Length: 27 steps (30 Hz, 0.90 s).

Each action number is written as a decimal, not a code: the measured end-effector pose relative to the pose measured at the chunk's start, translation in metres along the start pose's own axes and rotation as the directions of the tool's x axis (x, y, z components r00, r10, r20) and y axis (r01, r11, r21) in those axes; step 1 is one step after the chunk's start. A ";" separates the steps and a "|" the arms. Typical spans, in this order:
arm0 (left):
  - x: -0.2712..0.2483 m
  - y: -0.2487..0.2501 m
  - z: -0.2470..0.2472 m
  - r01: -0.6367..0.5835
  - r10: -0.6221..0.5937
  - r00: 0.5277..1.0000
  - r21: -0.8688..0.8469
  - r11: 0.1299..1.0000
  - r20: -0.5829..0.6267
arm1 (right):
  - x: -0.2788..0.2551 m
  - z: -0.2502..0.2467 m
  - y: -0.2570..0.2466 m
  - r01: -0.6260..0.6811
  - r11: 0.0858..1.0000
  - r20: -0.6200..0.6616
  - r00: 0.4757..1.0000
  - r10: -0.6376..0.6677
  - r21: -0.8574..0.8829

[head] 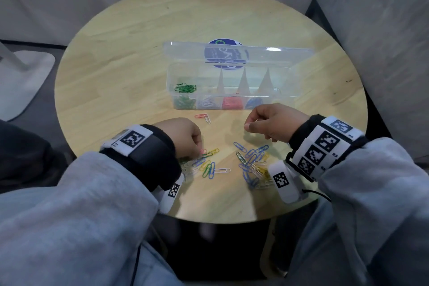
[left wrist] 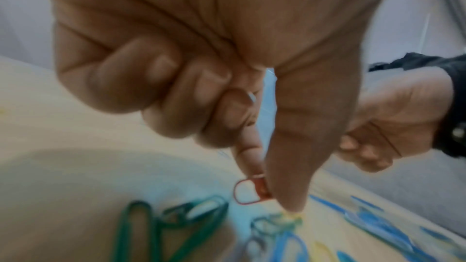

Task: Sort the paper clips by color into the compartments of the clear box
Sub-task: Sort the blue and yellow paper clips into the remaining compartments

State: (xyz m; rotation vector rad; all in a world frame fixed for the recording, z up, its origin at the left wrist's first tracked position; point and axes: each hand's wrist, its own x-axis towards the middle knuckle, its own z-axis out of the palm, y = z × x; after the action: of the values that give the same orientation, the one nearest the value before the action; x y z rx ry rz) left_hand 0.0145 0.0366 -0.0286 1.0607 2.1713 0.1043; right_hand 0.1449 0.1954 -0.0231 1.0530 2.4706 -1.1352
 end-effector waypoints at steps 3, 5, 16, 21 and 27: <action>-0.001 -0.005 -0.008 -0.036 0.035 0.999 -0.092 0.995 -0.019 | 0.001 0.003 -0.001 -0.005 1.000 0.004 1.000 0.006 -0.007; -0.001 -0.009 -0.013 -0.046 0.046 0.999 -0.174 0.984 -0.004 | 0.002 0.004 -0.003 0.003 1.000 0.005 1.000 -0.003 -0.006; -0.031 -0.042 -0.072 -0.200 -0.141 0.949 -0.885 0.420 -0.282 | 0.020 0.029 -0.066 0.249 0.833 0.096 0.968 -0.232 -0.493; -0.038 -0.057 -0.084 -0.261 -0.255 0.907 -0.923 0.284 -0.335 | 0.028 0.047 -0.081 0.231 0.718 0.113 0.971 -0.209 -0.657; -0.033 -0.049 -0.076 -0.218 -0.230 0.928 -0.929 0.300 -0.292 | 0.049 0.060 -0.078 0.158 0.728 0.092 0.987 -0.130 -0.667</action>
State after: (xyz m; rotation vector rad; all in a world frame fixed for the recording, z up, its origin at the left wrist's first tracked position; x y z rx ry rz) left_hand -0.0517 -0.0026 0.0296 0.2613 1.8103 1.5588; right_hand 0.0510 0.1422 -0.0423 0.6084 2.6204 -0.1986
